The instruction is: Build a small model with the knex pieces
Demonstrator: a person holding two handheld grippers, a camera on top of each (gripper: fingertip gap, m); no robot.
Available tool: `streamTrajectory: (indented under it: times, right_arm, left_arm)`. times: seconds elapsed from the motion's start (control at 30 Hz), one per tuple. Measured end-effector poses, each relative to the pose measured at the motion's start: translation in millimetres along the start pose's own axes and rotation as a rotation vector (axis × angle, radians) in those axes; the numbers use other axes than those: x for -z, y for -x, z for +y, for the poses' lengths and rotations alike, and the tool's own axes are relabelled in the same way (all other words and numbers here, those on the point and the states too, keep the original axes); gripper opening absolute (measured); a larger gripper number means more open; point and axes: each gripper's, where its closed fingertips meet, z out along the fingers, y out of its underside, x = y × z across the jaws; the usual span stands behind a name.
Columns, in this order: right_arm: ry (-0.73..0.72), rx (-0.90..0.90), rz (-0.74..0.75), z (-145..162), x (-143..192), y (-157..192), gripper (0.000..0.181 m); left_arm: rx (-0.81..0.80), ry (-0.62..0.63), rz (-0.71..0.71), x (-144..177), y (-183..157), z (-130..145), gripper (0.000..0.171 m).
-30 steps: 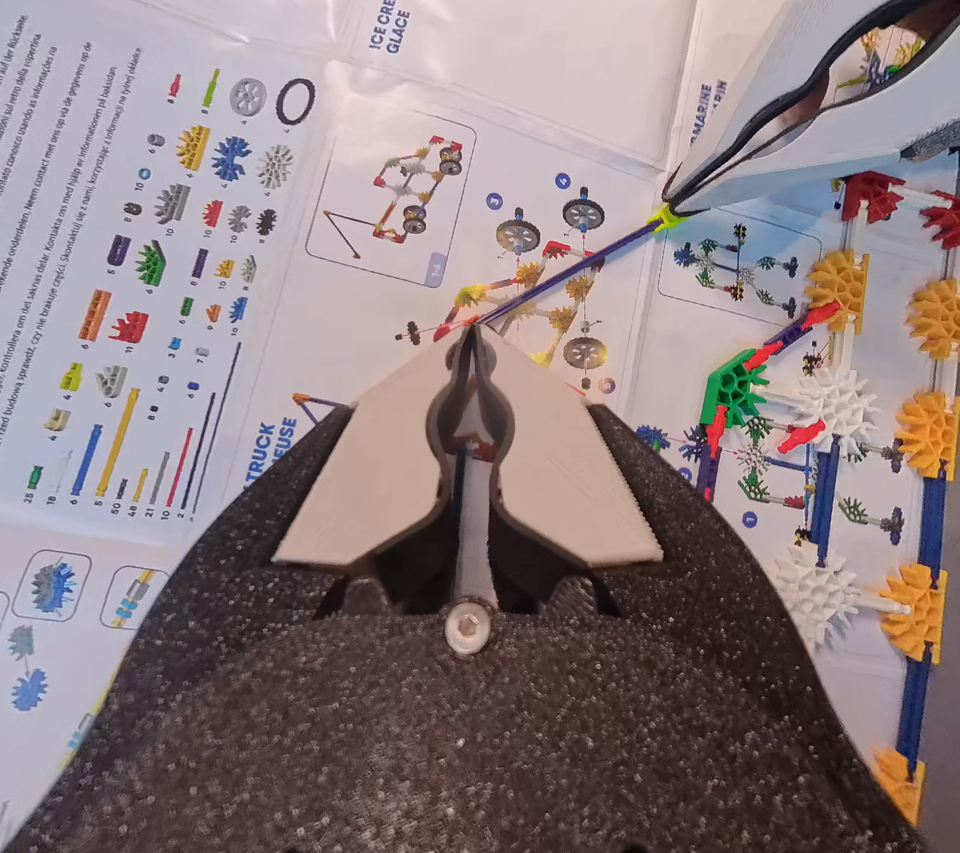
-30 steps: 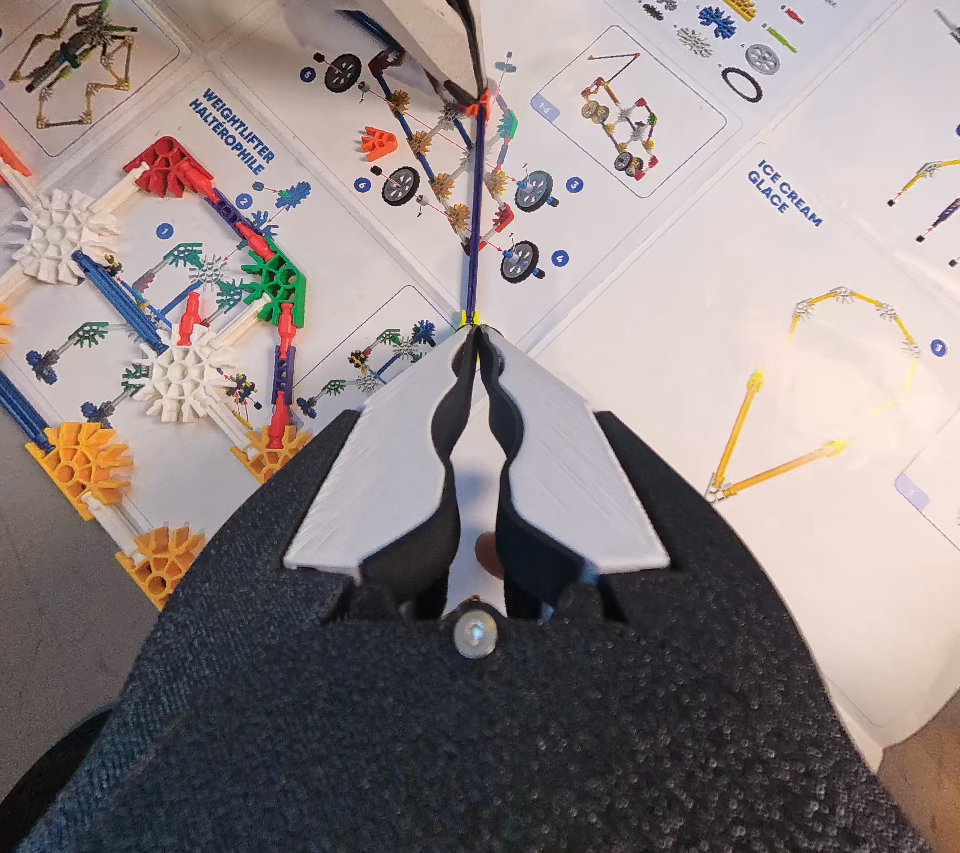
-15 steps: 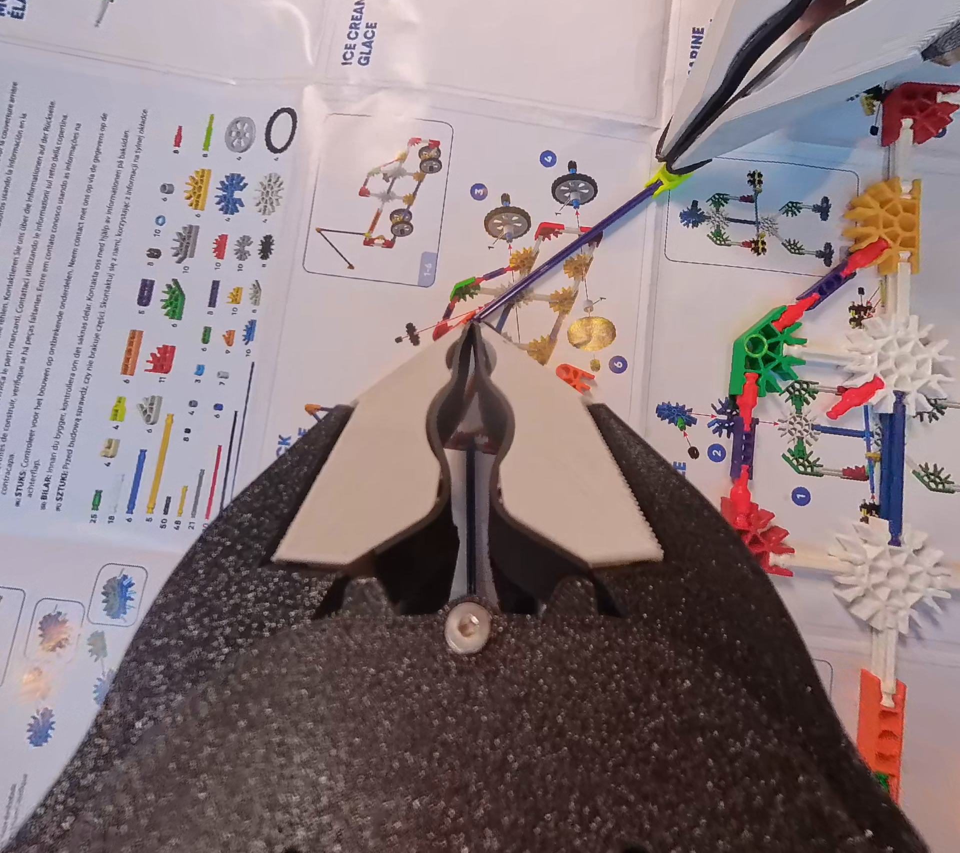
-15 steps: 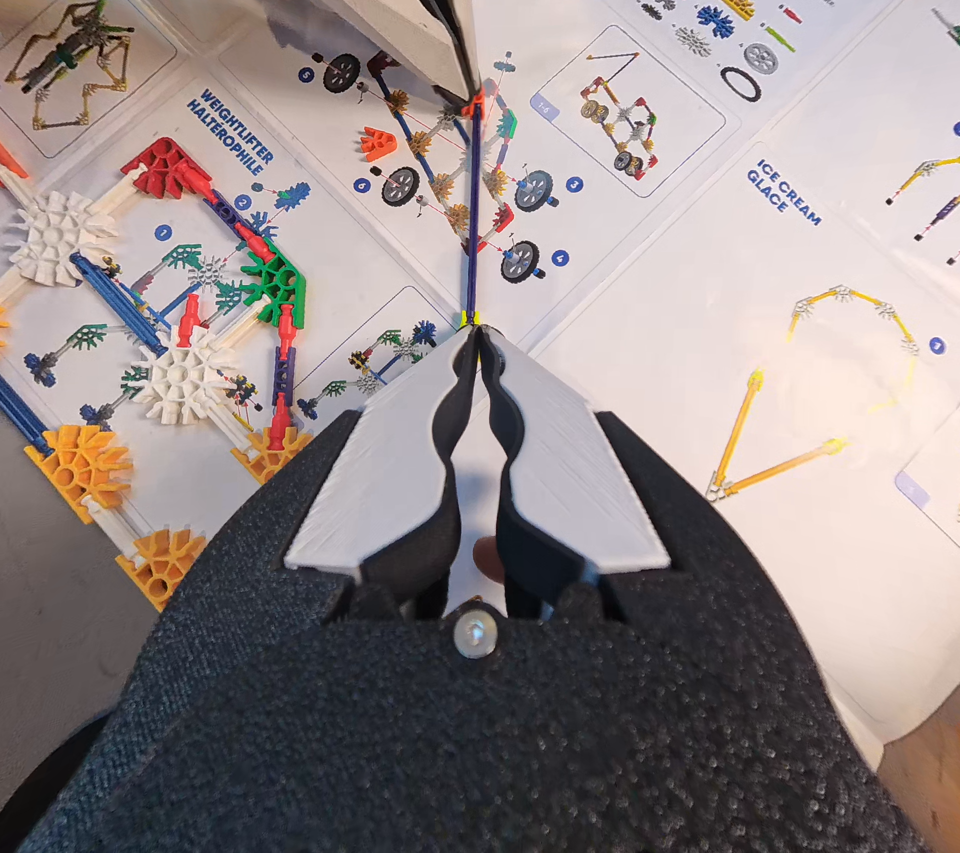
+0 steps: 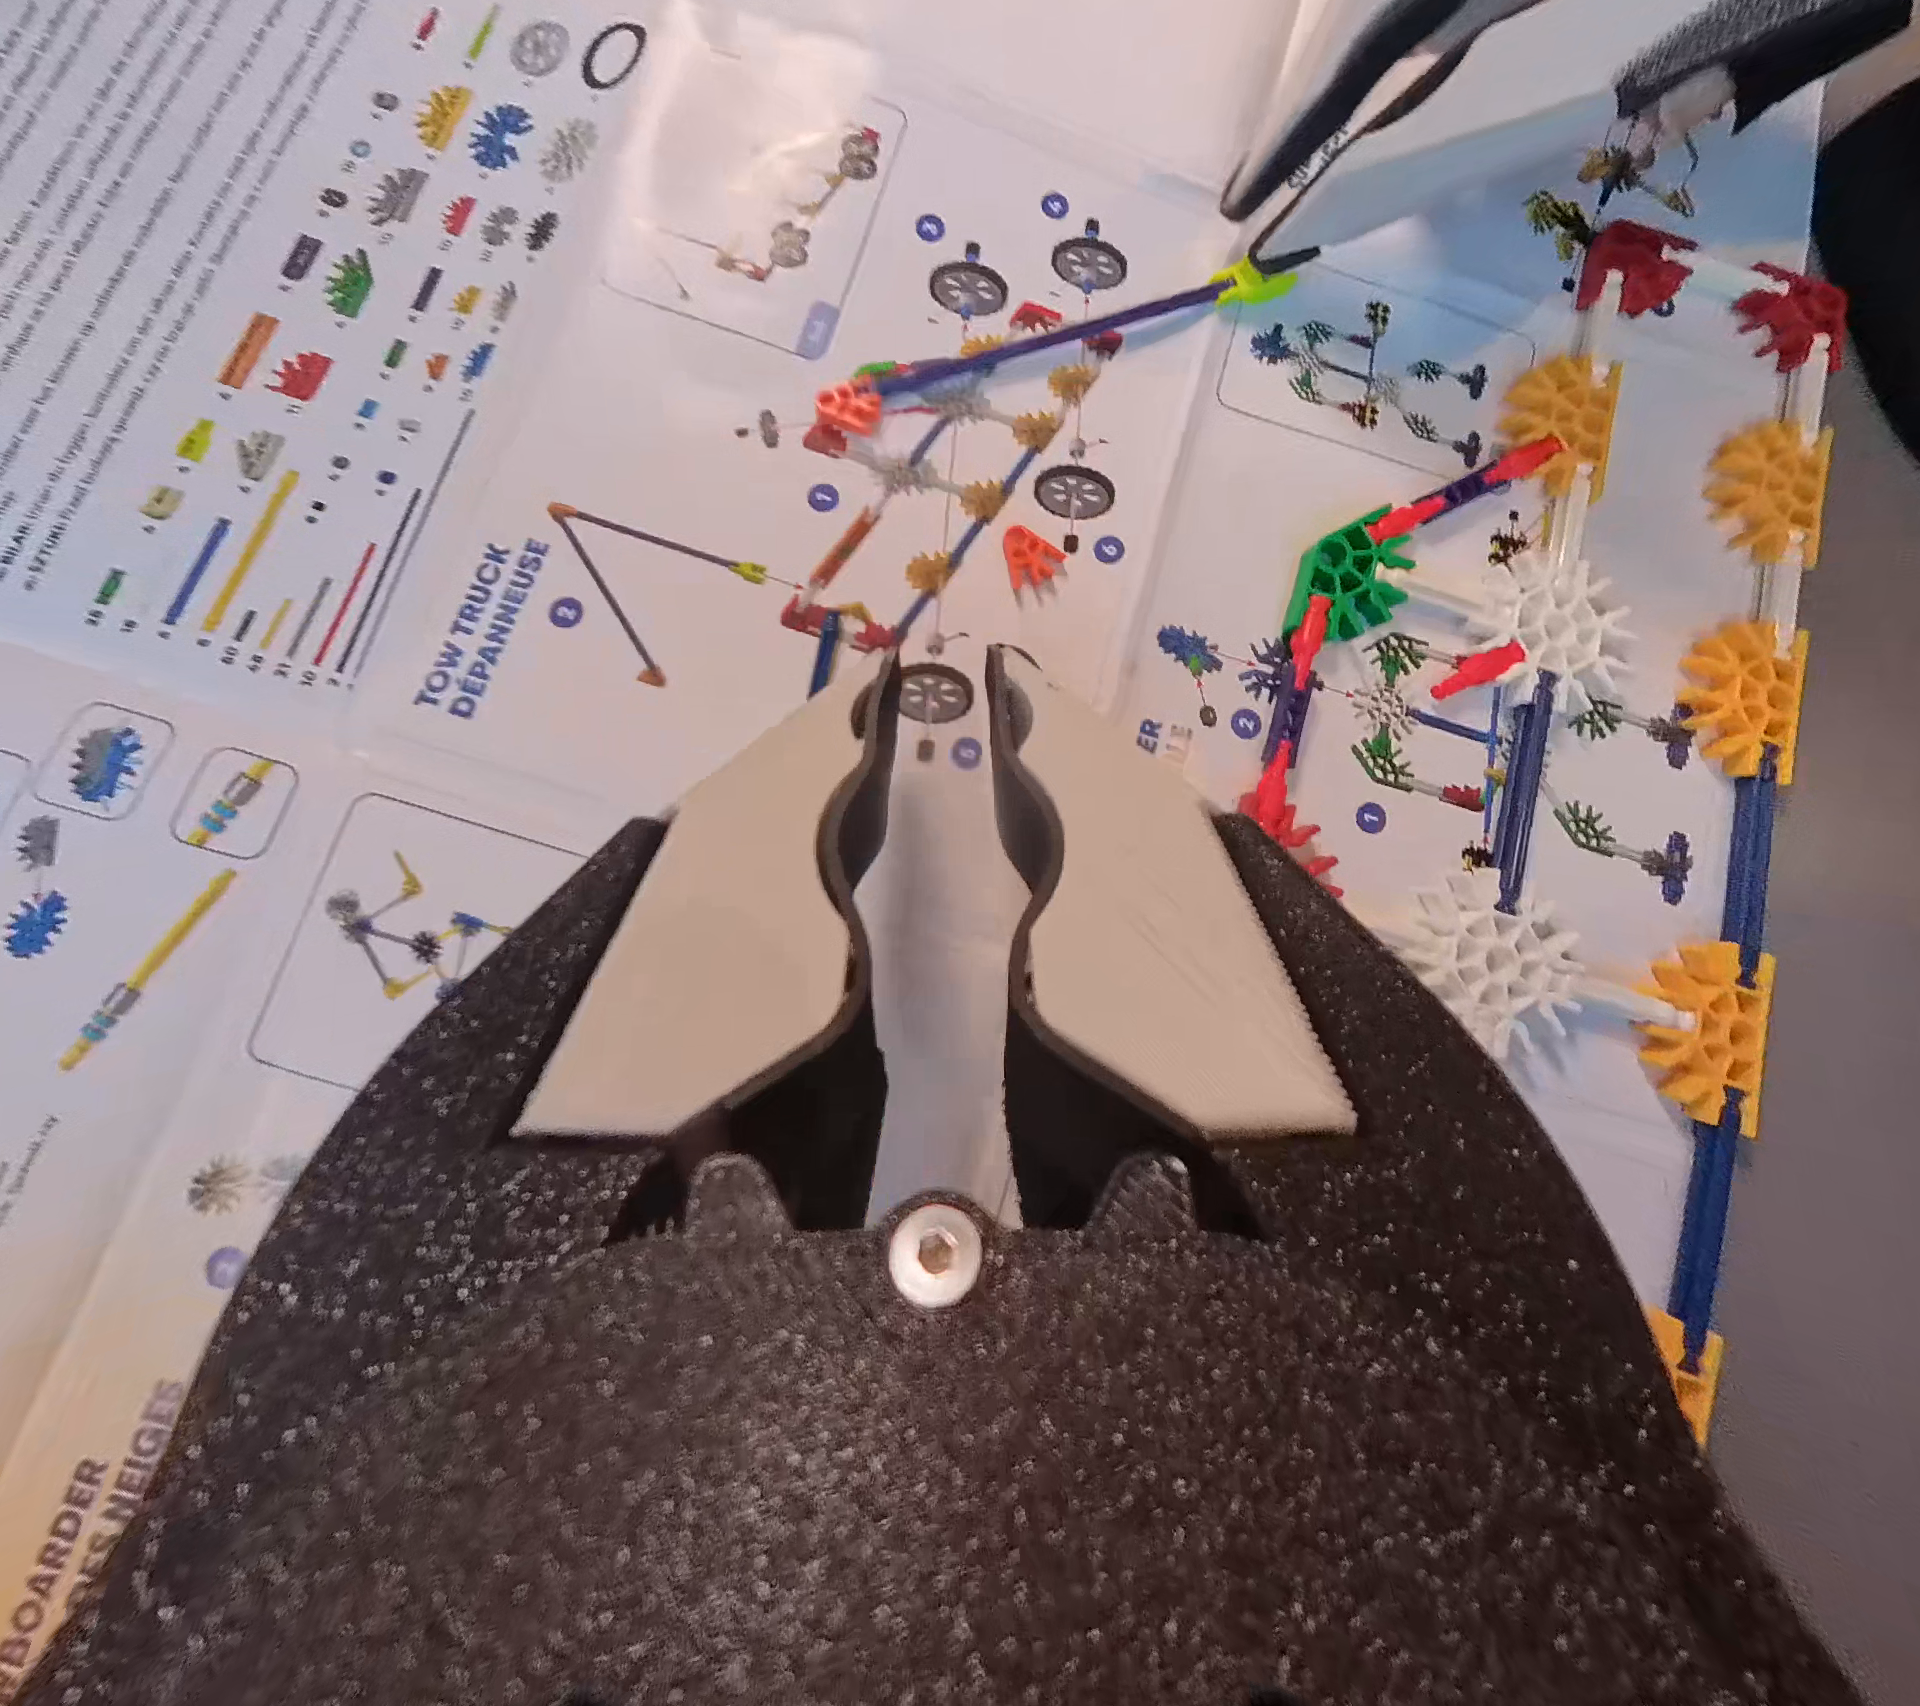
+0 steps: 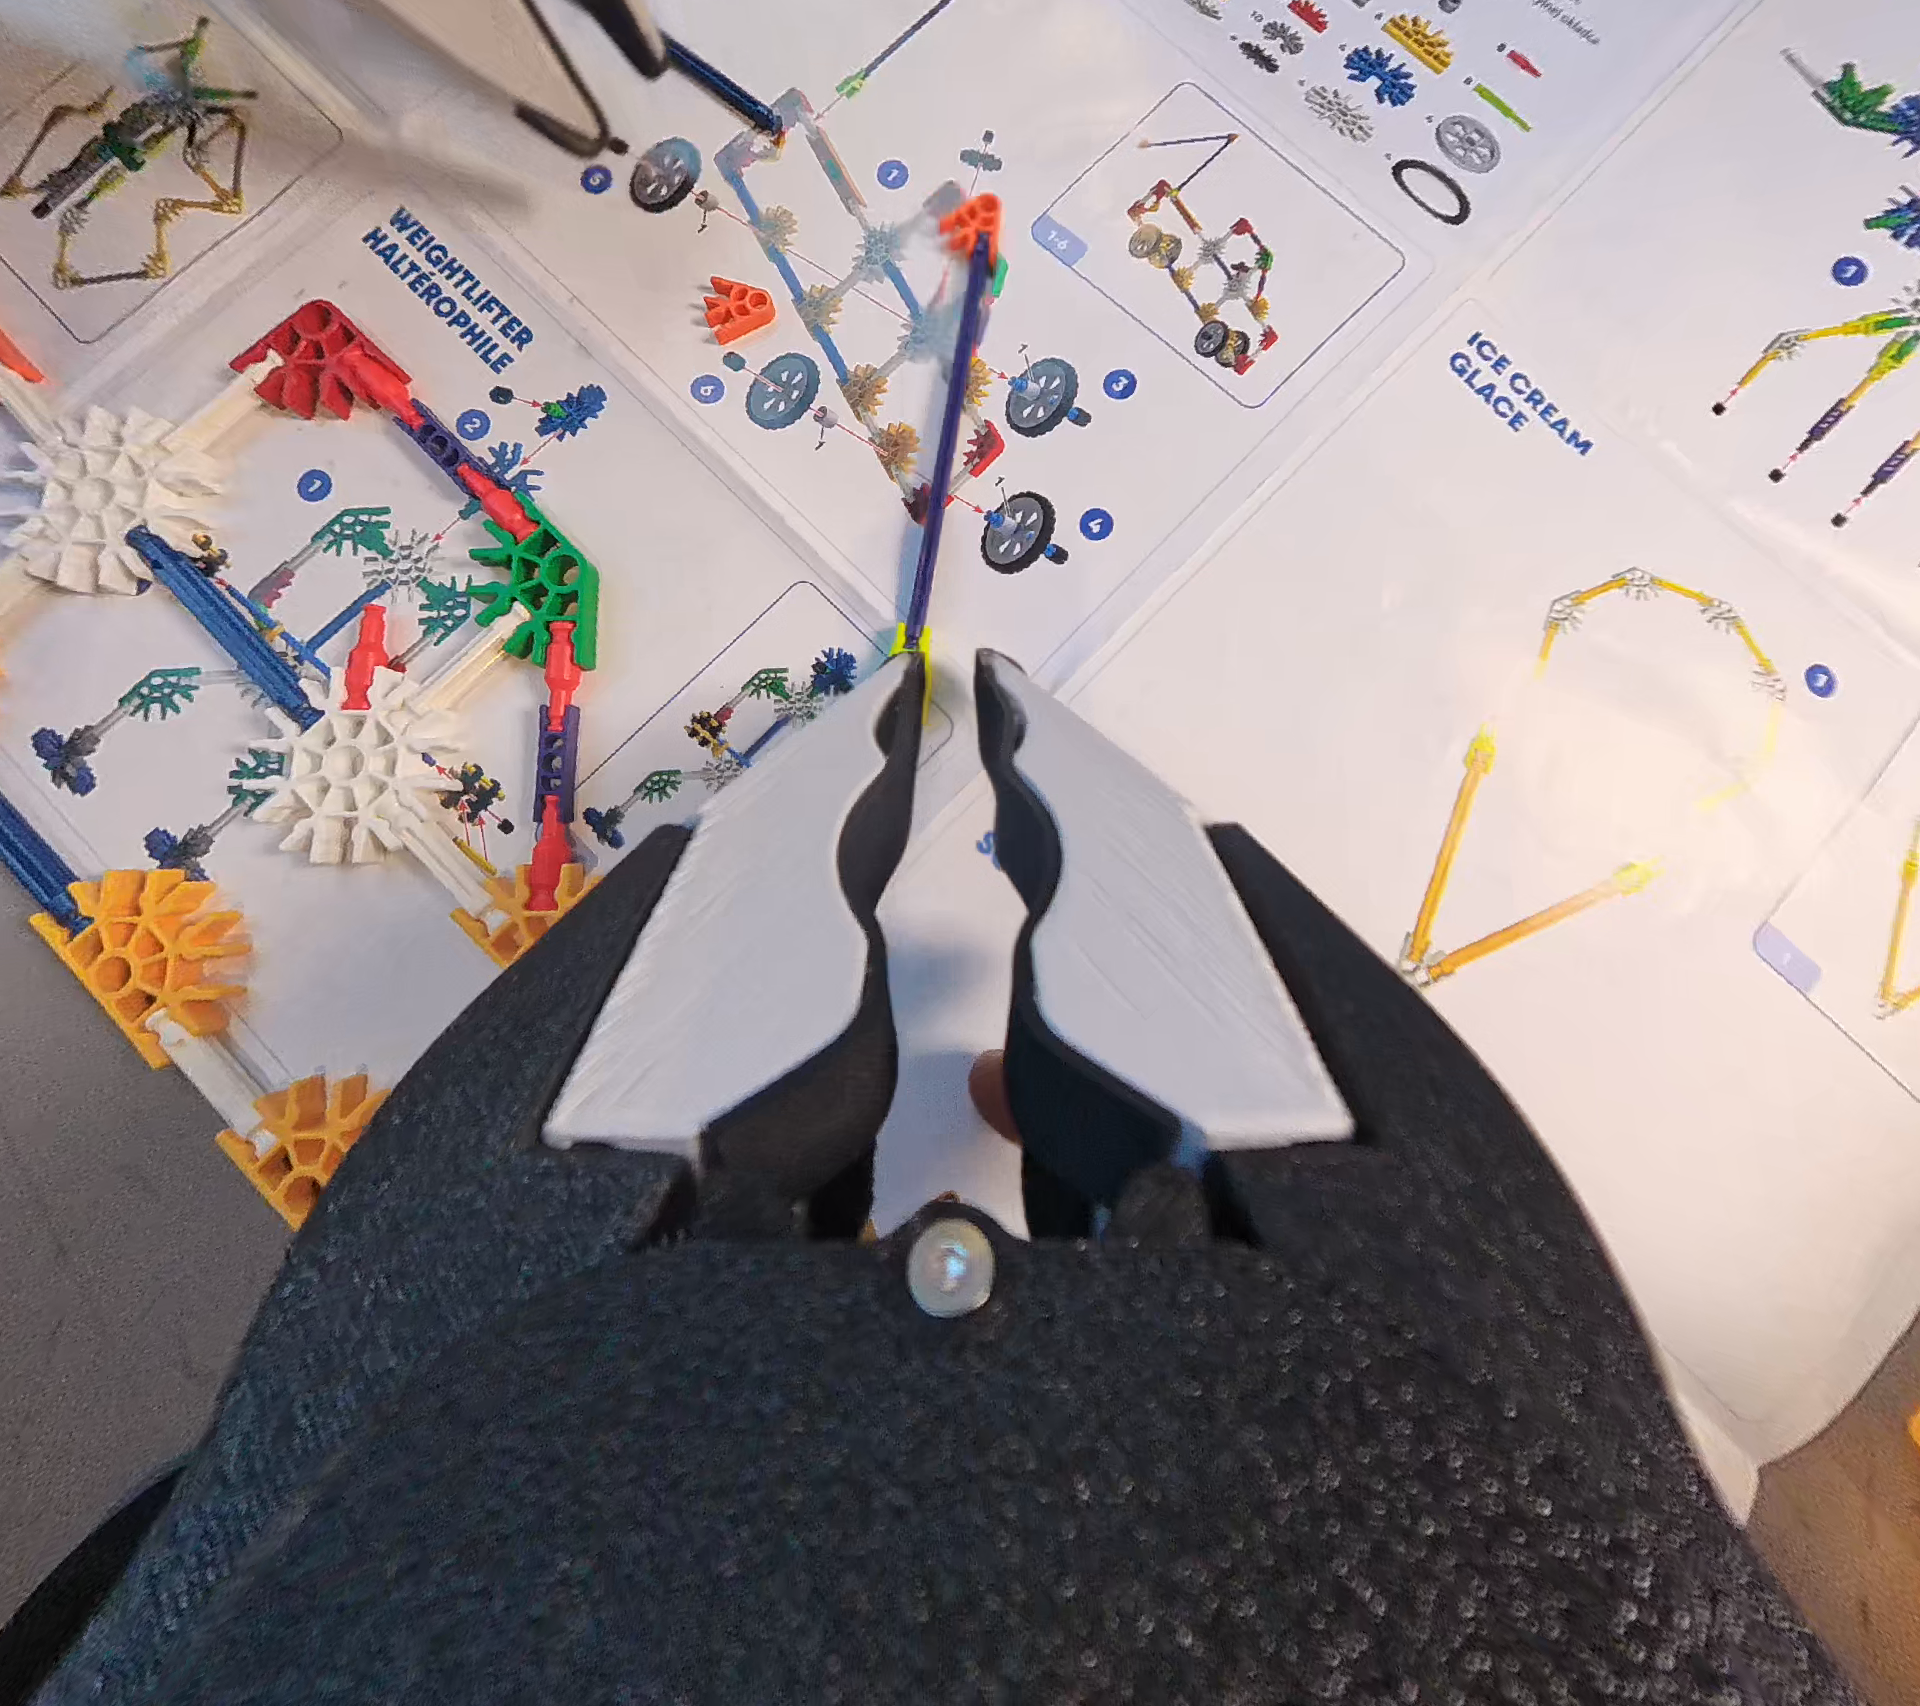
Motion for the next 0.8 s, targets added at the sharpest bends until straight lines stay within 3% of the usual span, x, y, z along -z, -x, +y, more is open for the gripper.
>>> streamTrajectory:
  times: [0.13, 0.4, 0.67, 0.8]
  right_arm:
    - [-0.081, -0.026, 0.008, -11, 8, -6, 0.013]
    - [-0.213, 0.066, 0.040, -27, 8, -5, 0.015]
    - [-0.181, 0.091, 0.025, -20, -3, -1, 0.018]
    - [-0.188, 0.087, 0.017, -20, -2, -1, 0.018]
  left_arm:
    - [-0.014, -0.003, -0.024, -2, -12, 11, 0.015]
    - [0.009, -0.058, -0.085, -1, -3, 15, 0.015]
    - [-0.063, -0.030, -0.121, -9, -4, 15, 0.017]
    - [-0.092, -0.021, -0.193, 7, 10, 14, 0.017]
